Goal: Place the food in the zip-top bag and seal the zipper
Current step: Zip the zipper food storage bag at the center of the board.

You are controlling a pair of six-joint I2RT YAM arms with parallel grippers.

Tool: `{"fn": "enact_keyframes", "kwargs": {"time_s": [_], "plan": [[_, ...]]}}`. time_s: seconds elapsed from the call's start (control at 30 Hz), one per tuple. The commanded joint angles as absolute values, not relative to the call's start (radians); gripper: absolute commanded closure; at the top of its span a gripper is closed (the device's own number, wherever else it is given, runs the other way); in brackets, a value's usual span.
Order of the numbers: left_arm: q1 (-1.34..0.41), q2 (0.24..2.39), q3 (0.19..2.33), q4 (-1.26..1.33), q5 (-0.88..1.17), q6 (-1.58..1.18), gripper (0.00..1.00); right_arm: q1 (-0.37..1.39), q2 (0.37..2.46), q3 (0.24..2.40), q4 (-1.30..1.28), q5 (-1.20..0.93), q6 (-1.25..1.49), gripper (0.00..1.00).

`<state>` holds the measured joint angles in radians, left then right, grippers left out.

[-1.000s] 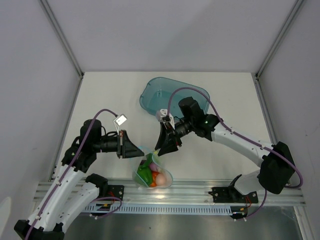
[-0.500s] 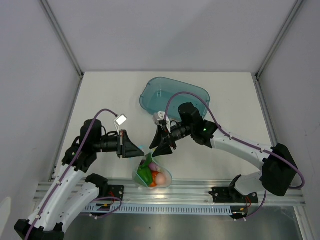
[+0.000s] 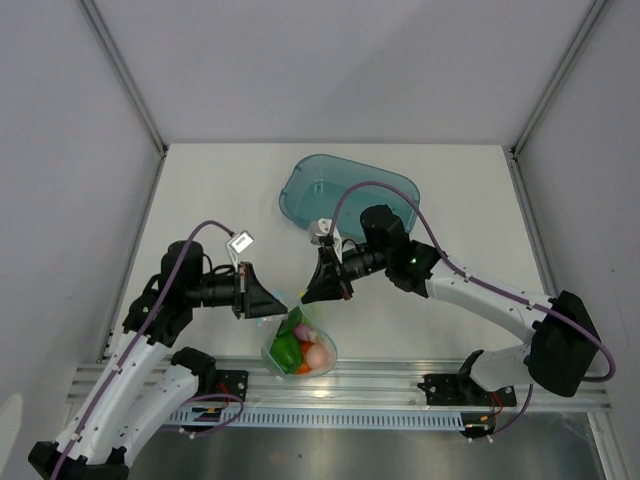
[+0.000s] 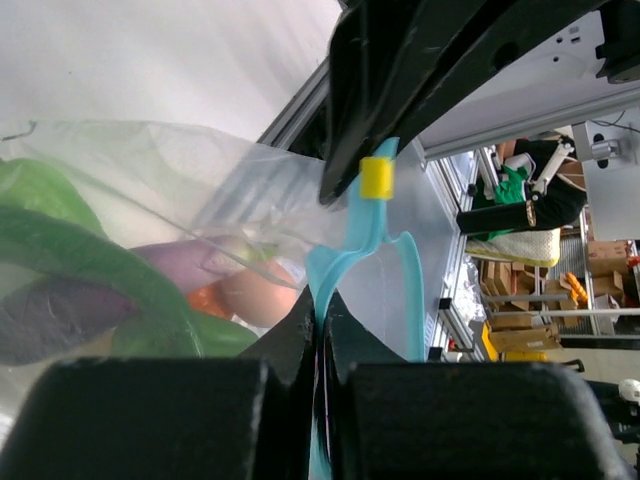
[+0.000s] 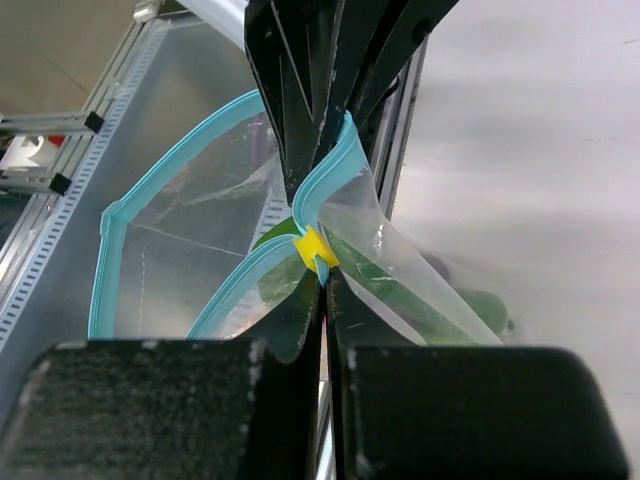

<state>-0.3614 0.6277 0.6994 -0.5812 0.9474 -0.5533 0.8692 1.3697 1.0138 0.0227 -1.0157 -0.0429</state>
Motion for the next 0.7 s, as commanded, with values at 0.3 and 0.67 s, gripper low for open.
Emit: {"fn": "enact_keyframes", "kwargs": {"time_s": [0.3, 0.67], "plan": [[-0.359, 0.592, 0.788, -0.709, 0.827, -0.494, 0.51, 0.885, 1.236, 0.985, 0.112, -0.816, 0.083, 1.00], [-0.359, 0.548, 0.887, -0.913, 0.554, -0.420, 0.28, 0.994, 1.071, 0.957, -0.116, -0.367, 0.228, 1.00]]}}
